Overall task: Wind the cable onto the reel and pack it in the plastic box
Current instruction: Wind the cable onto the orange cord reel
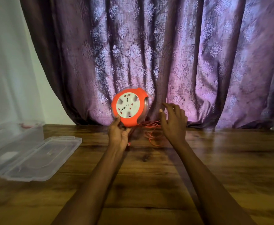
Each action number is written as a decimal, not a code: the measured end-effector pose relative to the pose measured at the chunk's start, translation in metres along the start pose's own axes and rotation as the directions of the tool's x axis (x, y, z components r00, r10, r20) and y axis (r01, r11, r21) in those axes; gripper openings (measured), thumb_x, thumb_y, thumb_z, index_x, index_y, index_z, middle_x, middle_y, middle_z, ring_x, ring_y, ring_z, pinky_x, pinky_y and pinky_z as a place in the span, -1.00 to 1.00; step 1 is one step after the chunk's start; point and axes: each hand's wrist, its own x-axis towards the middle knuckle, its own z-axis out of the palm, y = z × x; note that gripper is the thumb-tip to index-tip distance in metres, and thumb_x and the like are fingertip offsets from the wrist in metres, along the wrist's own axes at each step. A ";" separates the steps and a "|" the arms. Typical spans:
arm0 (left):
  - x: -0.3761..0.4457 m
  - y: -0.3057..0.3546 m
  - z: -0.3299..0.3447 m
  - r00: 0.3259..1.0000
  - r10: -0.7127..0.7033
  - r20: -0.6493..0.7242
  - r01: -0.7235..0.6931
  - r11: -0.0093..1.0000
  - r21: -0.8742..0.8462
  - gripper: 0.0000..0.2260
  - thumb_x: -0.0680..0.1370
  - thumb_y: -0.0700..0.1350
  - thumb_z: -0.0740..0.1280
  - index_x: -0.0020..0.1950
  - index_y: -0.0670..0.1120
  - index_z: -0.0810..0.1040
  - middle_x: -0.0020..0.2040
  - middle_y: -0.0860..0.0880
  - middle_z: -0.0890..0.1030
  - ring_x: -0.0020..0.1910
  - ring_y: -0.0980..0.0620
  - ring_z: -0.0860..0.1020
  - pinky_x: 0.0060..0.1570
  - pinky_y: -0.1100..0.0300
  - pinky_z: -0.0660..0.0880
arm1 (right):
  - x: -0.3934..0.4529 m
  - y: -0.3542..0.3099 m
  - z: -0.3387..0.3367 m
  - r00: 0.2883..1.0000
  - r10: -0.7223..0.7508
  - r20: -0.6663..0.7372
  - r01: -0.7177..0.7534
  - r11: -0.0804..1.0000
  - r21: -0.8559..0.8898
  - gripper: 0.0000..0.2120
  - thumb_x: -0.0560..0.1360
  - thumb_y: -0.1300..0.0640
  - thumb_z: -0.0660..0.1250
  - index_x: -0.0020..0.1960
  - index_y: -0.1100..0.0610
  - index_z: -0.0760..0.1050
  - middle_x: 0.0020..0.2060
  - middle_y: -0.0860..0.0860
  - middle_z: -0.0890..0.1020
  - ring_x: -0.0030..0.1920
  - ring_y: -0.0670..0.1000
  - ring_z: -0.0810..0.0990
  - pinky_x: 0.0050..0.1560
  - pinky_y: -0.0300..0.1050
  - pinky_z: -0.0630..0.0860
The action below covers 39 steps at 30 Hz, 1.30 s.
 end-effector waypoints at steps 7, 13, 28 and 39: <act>0.003 0.015 -0.002 1.000 -0.001 -0.028 0.000 0.999 -0.038 -0.86 0.63 -0.20 0.23 0.15 -0.16 0.53 -0.10 -0.11 0.67 0.06 -0.10 0.57 0.21 -0.30 0.44 | -0.026 0.045 0.038 0.703 0.198 0.683 -0.107 0.979 -0.174 -0.44 0.62 -0.08 0.22 0.55 0.08 0.23 0.53 0.19 0.25 0.52 0.23 0.23 0.46 0.11 0.25; -0.002 0.014 0.000 1.000 0.022 -0.007 -0.022 1.000 0.005 -0.87 0.62 -0.22 0.25 0.12 -0.17 0.55 -0.07 -0.12 0.71 -0.05 -0.06 0.68 -0.26 -0.11 0.65 | -0.032 0.032 0.074 0.566 0.157 0.809 -0.145 0.985 -0.089 -0.41 0.67 -0.01 0.13 0.61 0.17 0.05 0.59 0.17 0.14 0.57 0.16 0.16 0.53 -0.01 0.13; 0.011 0.007 -0.015 0.997 0.072 -0.033 -0.068 0.992 0.102 -0.85 0.60 -0.31 0.22 -0.02 -0.10 0.54 -0.22 -0.06 0.57 -0.22 0.05 0.50 -0.12 -0.07 0.59 | -0.018 0.025 0.065 0.777 0.052 0.627 -0.317 0.893 0.319 -0.79 0.62 0.24 0.26 0.20 0.20 0.60 0.07 0.11 0.70 0.04 -0.05 0.62 0.08 -0.19 0.53; -0.005 -0.046 -0.017 0.998 -0.007 0.060 -0.016 0.929 0.369 -0.80 0.56 -0.31 0.31 0.11 -0.06 0.53 -0.01 -0.06 0.62 -0.04 0.00 0.57 0.10 -0.12 0.50 | 0.000 0.017 -0.007 0.780 0.224 0.585 -0.599 0.540 0.591 -0.57 0.58 0.30 0.33 0.42 0.13 0.40 0.03 0.07 0.60 -0.11 0.02 0.61 -0.17 -0.05 0.58</act>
